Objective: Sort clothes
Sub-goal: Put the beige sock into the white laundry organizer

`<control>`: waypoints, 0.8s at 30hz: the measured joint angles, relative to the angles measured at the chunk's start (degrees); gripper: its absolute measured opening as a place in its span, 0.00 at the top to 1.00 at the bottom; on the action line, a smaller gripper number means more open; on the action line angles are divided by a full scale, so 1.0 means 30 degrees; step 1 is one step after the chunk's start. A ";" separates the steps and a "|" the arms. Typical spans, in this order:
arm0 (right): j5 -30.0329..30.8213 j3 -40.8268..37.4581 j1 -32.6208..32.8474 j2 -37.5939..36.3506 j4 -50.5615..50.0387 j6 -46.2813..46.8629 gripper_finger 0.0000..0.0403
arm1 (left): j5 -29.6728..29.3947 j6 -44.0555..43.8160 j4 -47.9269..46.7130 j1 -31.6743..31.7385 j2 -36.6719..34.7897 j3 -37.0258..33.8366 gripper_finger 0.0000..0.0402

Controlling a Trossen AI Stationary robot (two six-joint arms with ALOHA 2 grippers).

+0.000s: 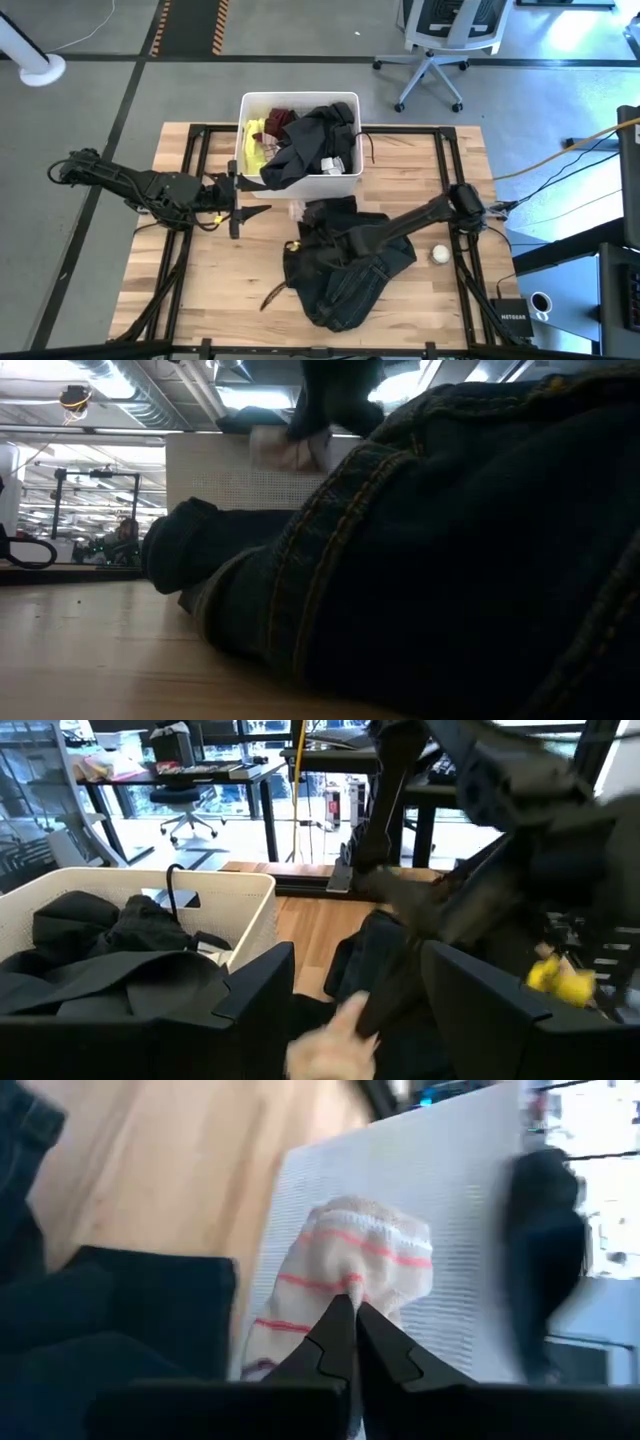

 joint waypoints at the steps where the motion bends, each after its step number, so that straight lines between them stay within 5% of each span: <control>1: 0.0435 0.0000 0.0191 -0.0223 -0.0011 0.0037 0.98 | 0.0000 -0.0044 0.0017 0.0000 0.0000 0.0000 0.47; 9: 0.1434 0.0029 0.0790 -0.0943 -0.0045 0.0565 0.98 | 0.0679 0.1420 0.1536 0.0000 0.0000 0.0000 0.47; 24: 0.2416 0.0036 0.2197 -0.3537 -0.0143 0.0539 0.98 | 0.5003 0.1955 0.2367 -0.0051 0.0784 0.0000 0.47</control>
